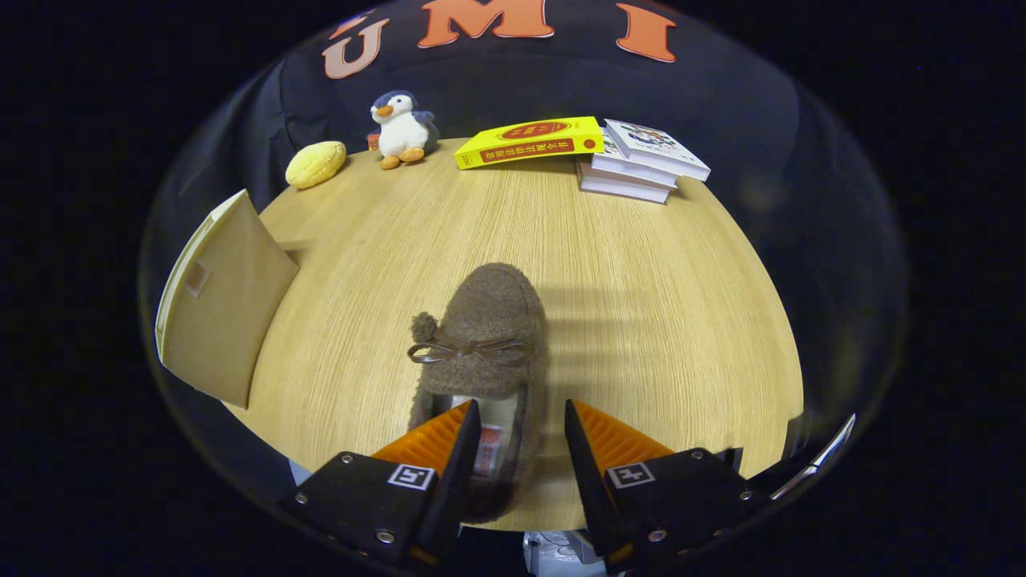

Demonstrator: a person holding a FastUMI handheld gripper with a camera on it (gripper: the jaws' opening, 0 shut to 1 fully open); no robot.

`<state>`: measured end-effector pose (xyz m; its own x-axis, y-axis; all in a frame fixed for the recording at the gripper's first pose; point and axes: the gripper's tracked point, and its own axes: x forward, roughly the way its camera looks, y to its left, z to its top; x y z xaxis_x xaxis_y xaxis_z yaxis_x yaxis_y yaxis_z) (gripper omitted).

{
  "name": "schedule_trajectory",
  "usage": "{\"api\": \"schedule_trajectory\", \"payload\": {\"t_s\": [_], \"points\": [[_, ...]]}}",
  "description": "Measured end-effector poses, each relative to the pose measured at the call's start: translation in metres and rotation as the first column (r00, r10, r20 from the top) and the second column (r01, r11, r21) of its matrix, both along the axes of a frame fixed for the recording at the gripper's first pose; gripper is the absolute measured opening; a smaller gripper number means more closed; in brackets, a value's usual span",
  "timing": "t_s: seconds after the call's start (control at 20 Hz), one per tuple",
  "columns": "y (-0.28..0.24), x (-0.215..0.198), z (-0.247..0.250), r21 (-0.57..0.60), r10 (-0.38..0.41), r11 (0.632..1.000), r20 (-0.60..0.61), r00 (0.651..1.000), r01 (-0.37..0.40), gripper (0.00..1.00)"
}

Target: Open the storage box then place both shoes into the box .Put the left shoe in first, then the right shoe, with the right side of both shoes facing outward in a uniform manner.

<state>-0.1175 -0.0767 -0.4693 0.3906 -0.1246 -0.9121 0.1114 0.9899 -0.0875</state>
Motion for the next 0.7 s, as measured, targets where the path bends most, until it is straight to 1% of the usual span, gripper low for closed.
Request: {"api": "schedule_trajectory", "payload": {"t_s": [0.05, 0.1, 0.15, 0.2, 0.25, 0.3, 0.35, 0.4, 0.55, 0.7], "points": [[-0.004, 0.003, -0.006, -0.012, -0.004, 1.000, -0.006, 1.000, 0.004, 0.60], [-0.006, 0.005, -0.013, -0.018, -0.010, 1.000, -0.017, 1.000, 0.009, 0.49], [-0.006, 0.009, -0.018, -0.011, -0.018, 1.000, -0.024, 1.000, 0.018, 0.45], [-0.006, 0.012, -0.020, -0.005, -0.028, 1.000, -0.027, 0.999, 0.028, 0.38], [-0.007, 0.015, -0.023, -0.002, -0.038, 0.999, -0.028, 0.999, 0.038, 0.34], [-0.006, 0.016, -0.027, 0.010, -0.050, 0.999, -0.034, 0.998, 0.051, 0.27], [-0.005, 0.015, -0.030, 0.015, -0.062, 0.998, -0.044, 0.997, 0.063, 0.23], [-0.004, 0.016, -0.030, 0.022, -0.070, 0.997, -0.039, 0.997, 0.071, 0.16], [-0.004, 0.016, -0.030, 0.031, -0.066, 0.997, -0.043, 0.997, 0.067, 0.11], [-0.010, 0.009, -0.025, 0.033, -0.128, 0.991, -0.073, 0.989, 0.131, 0.04]]}}
